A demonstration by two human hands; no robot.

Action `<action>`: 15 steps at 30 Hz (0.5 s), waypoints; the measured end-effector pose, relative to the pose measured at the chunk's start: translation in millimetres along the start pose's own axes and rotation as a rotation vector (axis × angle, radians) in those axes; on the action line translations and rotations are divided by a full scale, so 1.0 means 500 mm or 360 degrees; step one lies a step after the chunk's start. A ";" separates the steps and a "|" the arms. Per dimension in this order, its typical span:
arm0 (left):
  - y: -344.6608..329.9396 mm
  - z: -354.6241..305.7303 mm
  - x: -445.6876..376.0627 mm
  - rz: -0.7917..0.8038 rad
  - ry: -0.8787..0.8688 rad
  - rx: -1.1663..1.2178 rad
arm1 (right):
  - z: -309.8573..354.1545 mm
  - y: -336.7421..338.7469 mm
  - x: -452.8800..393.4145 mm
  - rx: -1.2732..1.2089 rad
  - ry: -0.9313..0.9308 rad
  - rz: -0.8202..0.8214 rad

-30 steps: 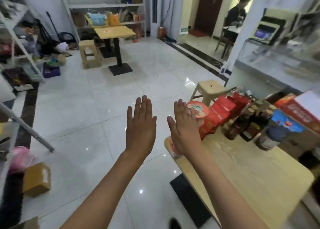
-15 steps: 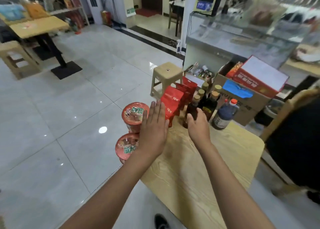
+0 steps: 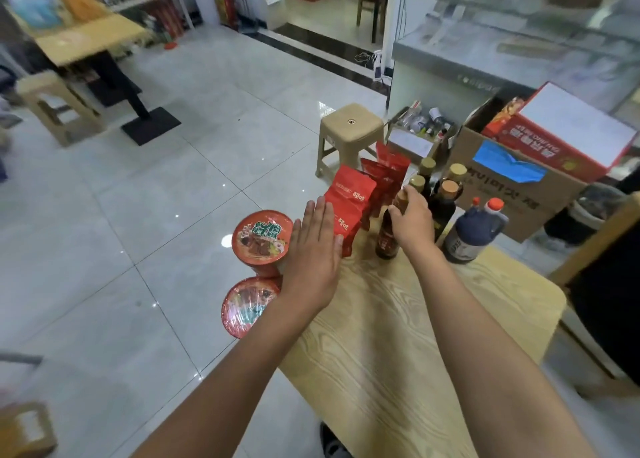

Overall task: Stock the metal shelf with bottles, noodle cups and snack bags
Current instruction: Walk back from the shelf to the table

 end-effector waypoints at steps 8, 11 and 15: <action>0.025 -0.004 0.018 -0.0027 0.0021 0.0159 | 0.018 0.057 0.074 -0.0323 -0.0028 -0.0172; 0.042 -0.018 0.039 -0.0026 -0.0032 0.0314 | 0.092 0.137 0.107 -0.0562 0.0079 -0.0313; 0.066 -0.032 0.064 -0.0043 -0.0013 0.0618 | 0.216 0.230 0.160 -0.0873 0.0281 -0.0248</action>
Point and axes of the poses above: each hand's wrist, its own x-axis away from the middle knuckle, its own y-axis out of the back of the hand, z = x × y, the point moved 3 cm from there along -x, towards the middle knuckle, and after that the axes turned 5 degrees about -z, right-handed, at the moved point
